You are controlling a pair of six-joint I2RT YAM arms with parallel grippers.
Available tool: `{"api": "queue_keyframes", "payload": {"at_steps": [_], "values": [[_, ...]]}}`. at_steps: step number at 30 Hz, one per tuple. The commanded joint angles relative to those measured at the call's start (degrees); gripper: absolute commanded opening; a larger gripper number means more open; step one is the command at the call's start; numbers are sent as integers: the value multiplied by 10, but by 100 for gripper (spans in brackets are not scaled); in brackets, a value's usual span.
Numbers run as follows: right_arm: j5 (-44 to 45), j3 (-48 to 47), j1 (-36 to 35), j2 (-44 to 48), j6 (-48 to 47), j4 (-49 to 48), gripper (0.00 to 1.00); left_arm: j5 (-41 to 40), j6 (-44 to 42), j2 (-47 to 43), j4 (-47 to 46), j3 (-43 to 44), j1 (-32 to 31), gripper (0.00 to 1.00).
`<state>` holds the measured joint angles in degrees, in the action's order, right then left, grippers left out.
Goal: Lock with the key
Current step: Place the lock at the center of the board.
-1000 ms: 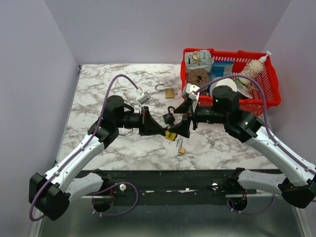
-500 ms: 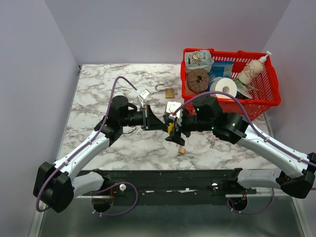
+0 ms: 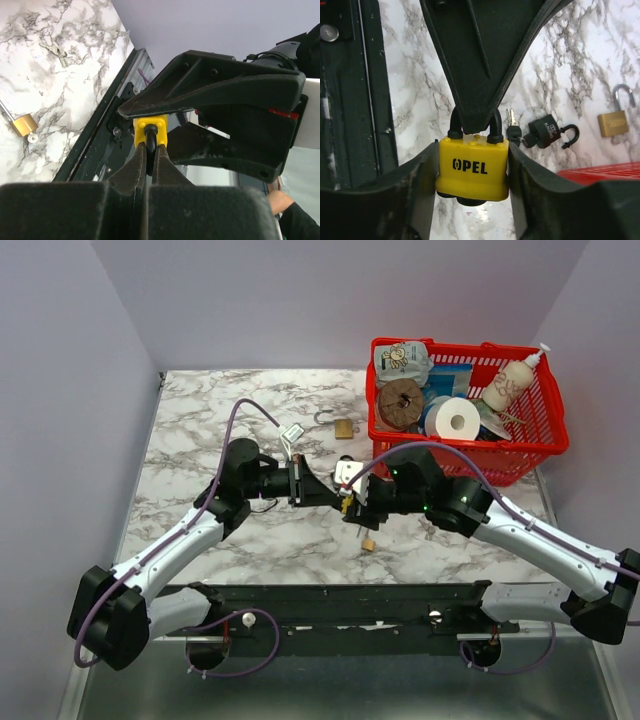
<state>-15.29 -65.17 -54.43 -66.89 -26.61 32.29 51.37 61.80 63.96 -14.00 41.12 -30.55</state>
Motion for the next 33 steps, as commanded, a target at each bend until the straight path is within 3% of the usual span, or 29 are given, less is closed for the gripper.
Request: {"api": "queue_keyframes", "payload": {"at_steps": [1, 3, 6, 7, 9, 10, 19, 24, 33], "values": [[10, 15, -4, 21, 5, -16, 42, 12, 24, -11, -65, -2, 2, 0], [17, 19, -3, 26, 11, -25, 35, 7, 26, -10, -67, -3, 1, 0], [36, 28, -3, 30, 30, -35, 13, 3, 30, -6, -67, -3, 0, 1], [43, 35, -3, 33, 38, -36, 4, 4, 31, -5, -64, -3, 1, 32], [65, 49, -2, 40, 70, -43, 1, 3, 24, -9, -67, -7, 3, 63], [70, 56, 2, 48, 81, -43, 1, -1, 18, -11, -59, -6, 10, 98], [151, 151, 123, 101, 309, -29, 1, -52, 57, -50, -77, -59, 107, 99], [221, 202, 135, 147, 446, -21, 1, -89, 52, -62, -68, -55, 118, 99], [310, 326, 186, 146, 546, -89, 1, -109, 53, -68, -65, -63, 124, 99]]}}
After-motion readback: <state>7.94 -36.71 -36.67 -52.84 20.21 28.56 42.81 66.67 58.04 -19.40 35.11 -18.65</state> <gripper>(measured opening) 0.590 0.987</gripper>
